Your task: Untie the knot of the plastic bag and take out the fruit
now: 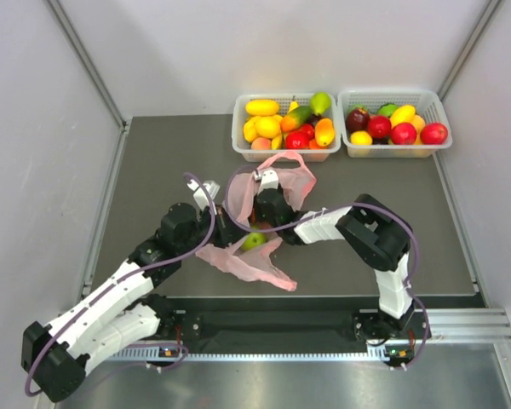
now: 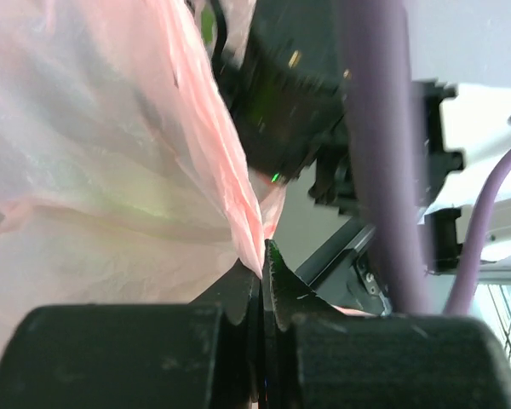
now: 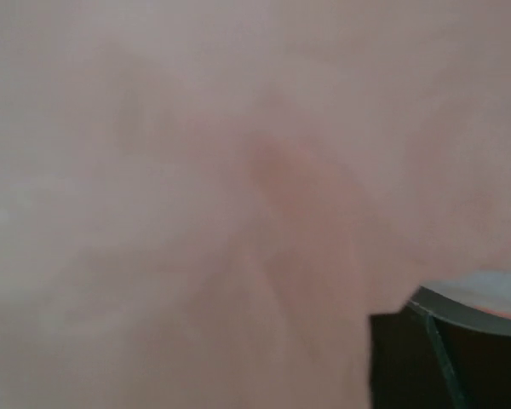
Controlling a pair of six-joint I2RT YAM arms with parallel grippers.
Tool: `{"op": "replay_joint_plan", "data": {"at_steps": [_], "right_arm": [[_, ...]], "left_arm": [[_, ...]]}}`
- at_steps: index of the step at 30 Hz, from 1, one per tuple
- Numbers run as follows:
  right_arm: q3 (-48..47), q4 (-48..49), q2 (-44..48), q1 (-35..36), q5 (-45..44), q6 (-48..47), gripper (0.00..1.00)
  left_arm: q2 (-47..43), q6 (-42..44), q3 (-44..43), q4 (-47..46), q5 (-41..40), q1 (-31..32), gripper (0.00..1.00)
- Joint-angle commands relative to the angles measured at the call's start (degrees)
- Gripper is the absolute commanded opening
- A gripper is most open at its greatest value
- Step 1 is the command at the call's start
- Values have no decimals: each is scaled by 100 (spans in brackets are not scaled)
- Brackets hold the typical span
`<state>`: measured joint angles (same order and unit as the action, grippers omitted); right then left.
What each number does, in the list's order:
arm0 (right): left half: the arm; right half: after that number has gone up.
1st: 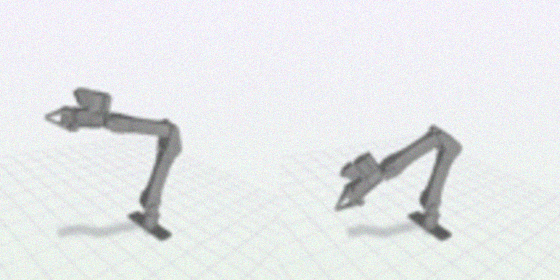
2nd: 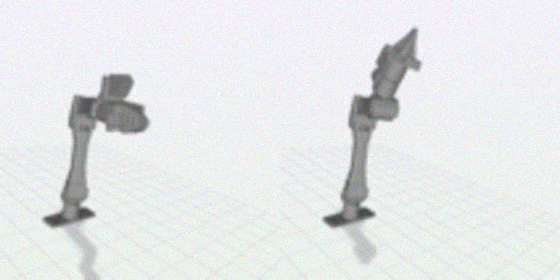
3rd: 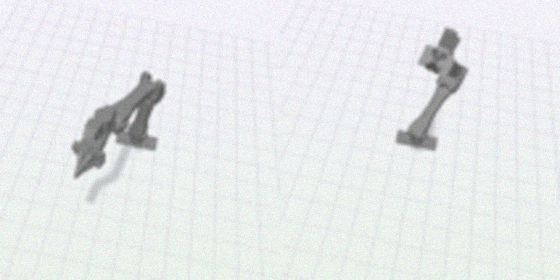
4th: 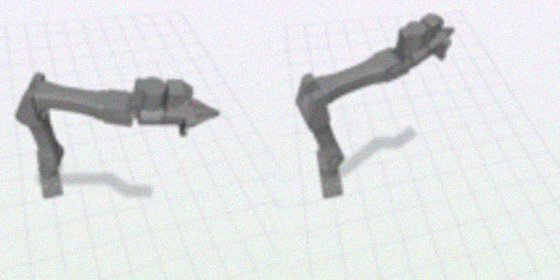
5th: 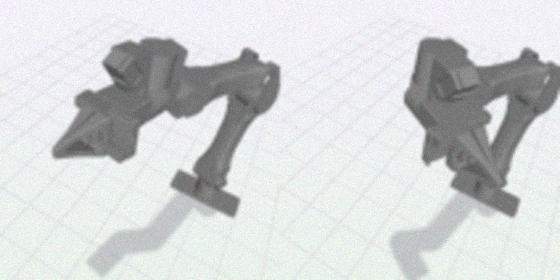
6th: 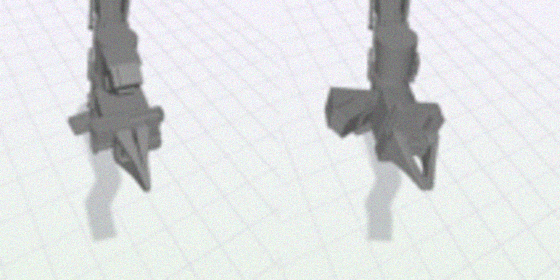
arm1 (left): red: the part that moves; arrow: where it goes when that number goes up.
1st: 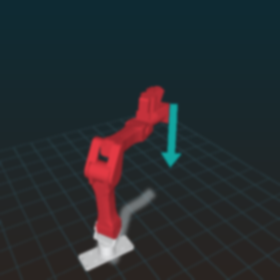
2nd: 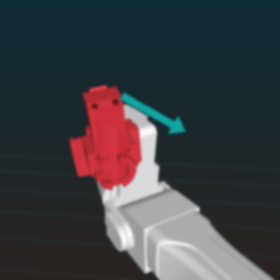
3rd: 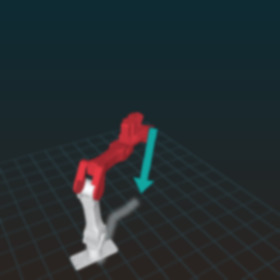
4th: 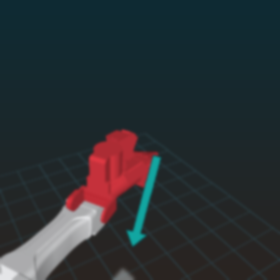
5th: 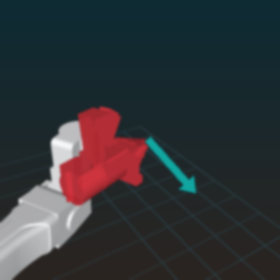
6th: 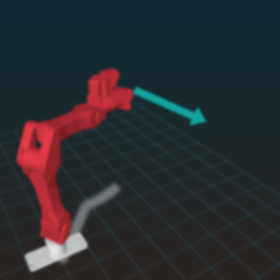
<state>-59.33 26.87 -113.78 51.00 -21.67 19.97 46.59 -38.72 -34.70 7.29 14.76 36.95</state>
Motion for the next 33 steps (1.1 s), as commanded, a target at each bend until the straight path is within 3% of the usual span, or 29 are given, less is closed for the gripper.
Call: {"op": "replay_joint_plan", "data": {"at_steps": [1,2,5,11,14,19,20,25,29,33], "right_arm": [[123,379,127,-169,707,51,63],[245,441,189,-178,839,34,51],[561,599,505,-187,1076,-1,32],[1475,838,1778,-196,2087,-72,10],[1775,531,2604,-205,2728,-116,5],[1899,-866,3835,-214,4157,-291,4],[1925,-1068,3985,-240,4328,-335,0],[1636,-2964,4767,-275,5118,-730,0],[1373,-3469,5373,-293,6323,-862,0],[872,-3557,6146,-354,6360,-1012,0]], "left_arm": [[-167,128,182,-272,141,49,0],[-202,119,261,-263,115,58,0],[-343,119,376,-263,36,58,0],[-414,128,437,-105,-360,58,0],[-414,93,499,-79,-614,58,0],[-396,-30,552,-87,-1203,58,0],[-379,-39,569,-122,-1247,58,0],[-352,-66,526,-140,-1651,58,0],[-343,-57,499,-131,-1775,58,0],[-247,-48,578,-201,-1618,49,0]]}}
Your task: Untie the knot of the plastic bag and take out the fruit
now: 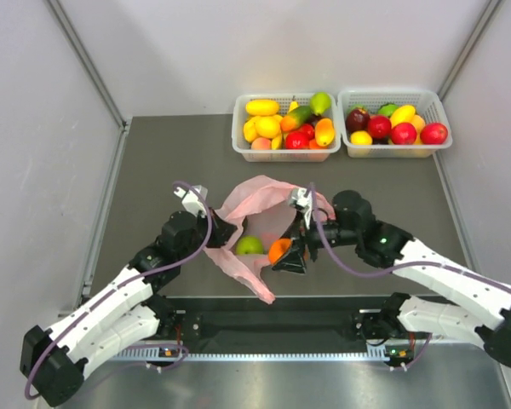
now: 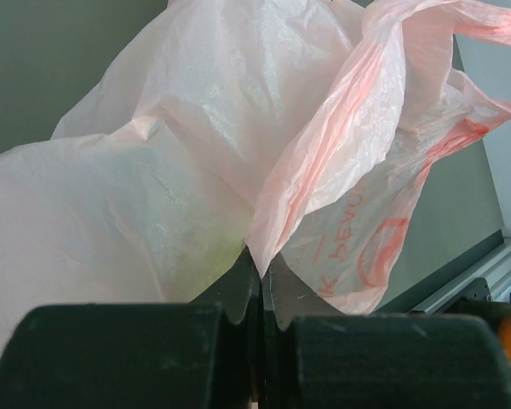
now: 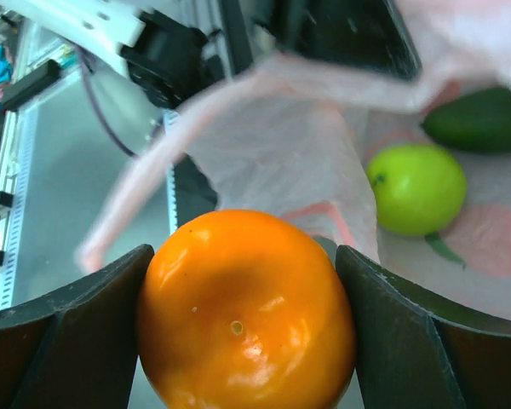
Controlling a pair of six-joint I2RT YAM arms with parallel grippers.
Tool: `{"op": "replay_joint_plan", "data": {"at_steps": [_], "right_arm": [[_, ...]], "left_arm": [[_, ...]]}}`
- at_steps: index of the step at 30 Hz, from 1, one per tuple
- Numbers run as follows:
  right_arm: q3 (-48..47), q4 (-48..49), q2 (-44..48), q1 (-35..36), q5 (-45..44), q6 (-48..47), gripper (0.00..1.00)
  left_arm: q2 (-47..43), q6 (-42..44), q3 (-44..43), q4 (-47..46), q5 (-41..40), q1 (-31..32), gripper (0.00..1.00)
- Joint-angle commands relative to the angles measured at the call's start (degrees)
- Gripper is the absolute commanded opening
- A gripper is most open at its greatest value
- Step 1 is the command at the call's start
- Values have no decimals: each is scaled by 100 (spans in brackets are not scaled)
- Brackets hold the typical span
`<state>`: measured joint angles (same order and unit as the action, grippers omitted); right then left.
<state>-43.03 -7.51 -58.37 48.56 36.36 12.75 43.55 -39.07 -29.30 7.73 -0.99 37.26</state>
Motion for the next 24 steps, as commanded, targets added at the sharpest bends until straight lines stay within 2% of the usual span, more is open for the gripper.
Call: {"op": "replay_joint_plan", "data": {"at_steps": [1,6,7,9,10,13,17,24], "right_arm": [[-1064,-119,686,-223,504,-413,0],[-1875,416,635,-812,13,-449,0],[-2102,478,529,-934,-798,-397,0],[-2393,391,29,-1014,-1811,-519,0],[-2725,356,-190,-1110,-2739,-580,0],[-3428,302,-1253,-1426,-3799,-704,0],[-4142,706,-2710,-1875,-3996,-546,0],[-5372,1506,-4690,-2306,-4471,-221,0]], "left_arm": [[75,-13,56,-254,-15,19,0],[119,-74,65,-289,73,19,0],[93,-57,65,-281,64,19,0],[22,-39,73,-263,73,27,0],[-22,-5,65,-211,73,27,0],[-75,39,65,-149,275,27,0],[-101,92,38,-105,371,19,0],[-119,49,21,-192,539,27,0]]}}
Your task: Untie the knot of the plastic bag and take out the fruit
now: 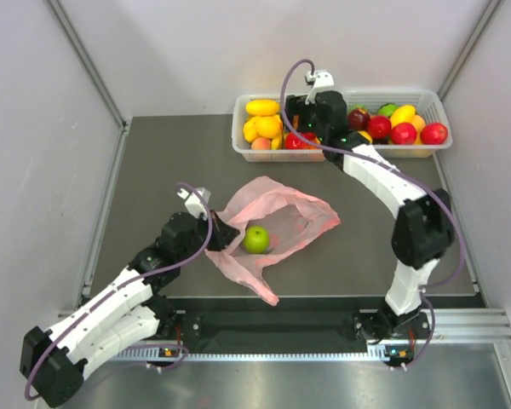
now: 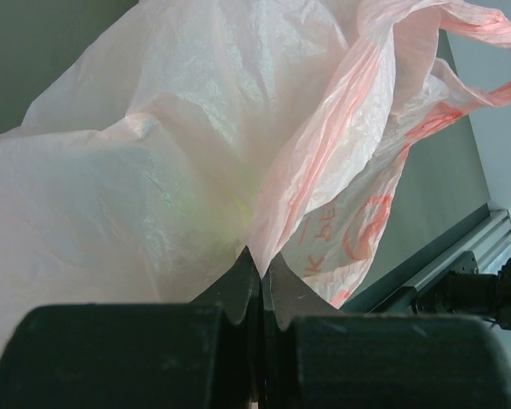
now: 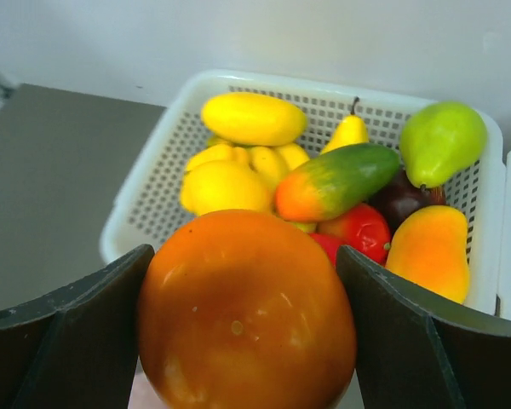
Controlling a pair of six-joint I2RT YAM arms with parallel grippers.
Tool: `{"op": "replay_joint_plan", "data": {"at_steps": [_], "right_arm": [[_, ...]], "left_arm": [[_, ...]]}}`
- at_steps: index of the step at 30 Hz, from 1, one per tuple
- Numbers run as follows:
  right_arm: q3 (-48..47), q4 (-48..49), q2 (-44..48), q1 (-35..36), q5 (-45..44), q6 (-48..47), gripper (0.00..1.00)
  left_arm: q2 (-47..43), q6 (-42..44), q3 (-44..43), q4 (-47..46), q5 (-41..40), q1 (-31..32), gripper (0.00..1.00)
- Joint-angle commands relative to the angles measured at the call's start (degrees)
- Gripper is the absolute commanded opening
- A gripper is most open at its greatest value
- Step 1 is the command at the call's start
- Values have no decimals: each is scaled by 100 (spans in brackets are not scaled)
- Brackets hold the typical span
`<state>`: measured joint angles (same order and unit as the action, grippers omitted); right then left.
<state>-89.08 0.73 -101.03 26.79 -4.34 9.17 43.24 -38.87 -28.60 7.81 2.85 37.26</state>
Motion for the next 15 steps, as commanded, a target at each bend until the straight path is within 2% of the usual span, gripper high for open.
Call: {"op": "replay_joint_plan", "data": {"at_steps": [1,6,7,12,13,15], "right_arm": [[-1178,691,-678,-182,-392,129,0],[-2778,630,-2303,-253,-322,-55,2],[-2921,682,-2489,-244,-357,-99,10],[-3833,947,-3509,-261,-761,-126,20],[-4002,903,-3641,-270,-796,-117,28],[-4362,893,-3967,-279,-858,-82,54]], "left_arm": [[-88,29,-49,-201,180,19,0],[-141,12,-6,-245,251,27,0],[-158,3,21,-263,251,27,0],[-185,-94,135,-316,304,27,0],[-193,-94,144,-307,321,19,0],[-228,-94,162,-316,321,27,0]]}}
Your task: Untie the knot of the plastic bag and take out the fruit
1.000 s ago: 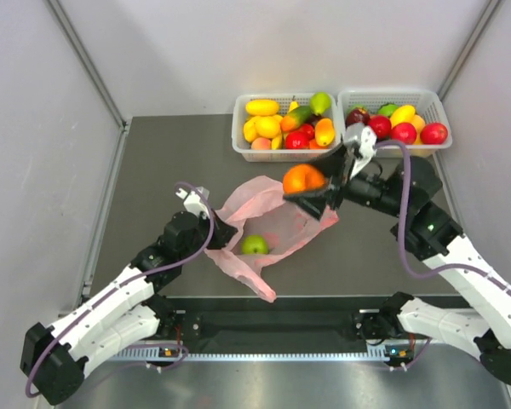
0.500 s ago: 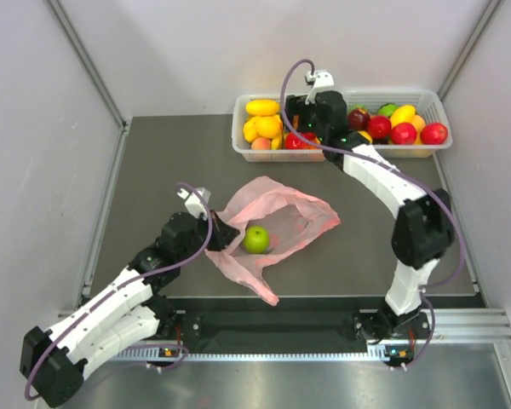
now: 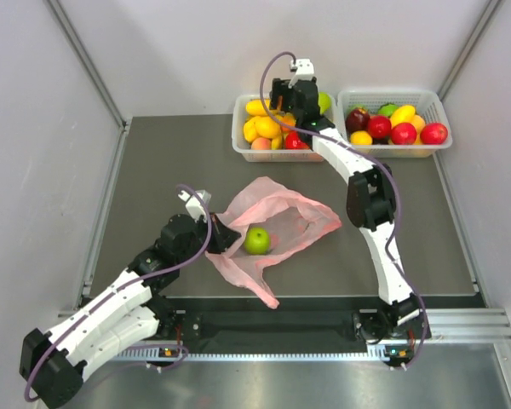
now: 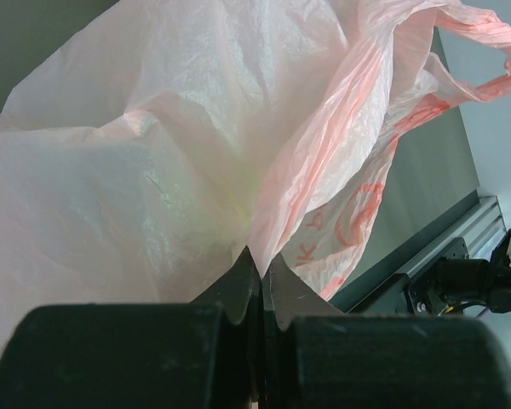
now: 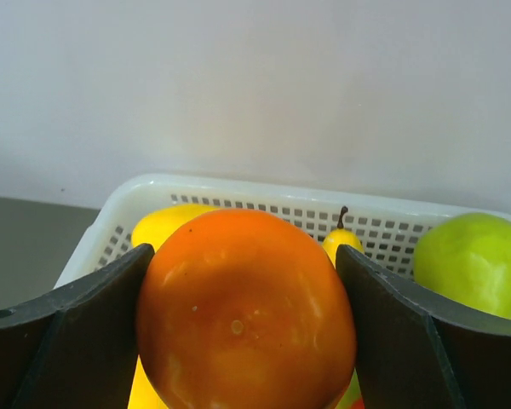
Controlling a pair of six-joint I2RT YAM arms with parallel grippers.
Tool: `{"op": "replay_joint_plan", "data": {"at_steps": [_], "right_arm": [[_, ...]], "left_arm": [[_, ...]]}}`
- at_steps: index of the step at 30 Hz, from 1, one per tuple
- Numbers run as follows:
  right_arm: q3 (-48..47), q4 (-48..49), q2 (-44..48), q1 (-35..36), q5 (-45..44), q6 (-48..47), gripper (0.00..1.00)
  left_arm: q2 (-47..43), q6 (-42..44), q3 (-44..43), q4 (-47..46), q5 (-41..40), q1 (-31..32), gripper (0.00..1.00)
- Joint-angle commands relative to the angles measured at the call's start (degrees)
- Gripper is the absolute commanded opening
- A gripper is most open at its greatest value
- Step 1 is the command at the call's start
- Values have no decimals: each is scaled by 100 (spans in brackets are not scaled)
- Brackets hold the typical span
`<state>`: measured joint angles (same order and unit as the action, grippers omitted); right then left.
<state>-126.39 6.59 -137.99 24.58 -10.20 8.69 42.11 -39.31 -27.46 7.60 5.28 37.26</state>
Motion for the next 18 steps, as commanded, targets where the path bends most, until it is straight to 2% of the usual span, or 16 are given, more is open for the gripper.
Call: {"op": "replay_joint_plan", "data": {"at_steps": [1,6,8,13,18], "right_arm": [[-720,325,-350,-58,-290,10,72],[-1203,325,-676,-120,-351,159,80],[-1256,352,-720,-181,-413,203,99],[-1152,316,-423,-304,-273,247,100],[-39,834,578,-322,-71,160,100]], "left_arm": [[-115,-50,48,-294,79,27,0],[-89,-7,4,-276,61,27,0],[-89,-15,-13,-285,70,27,0],[-124,-33,-31,-259,0,27,0],[-115,90,-189,-171,-141,27,0]]}}
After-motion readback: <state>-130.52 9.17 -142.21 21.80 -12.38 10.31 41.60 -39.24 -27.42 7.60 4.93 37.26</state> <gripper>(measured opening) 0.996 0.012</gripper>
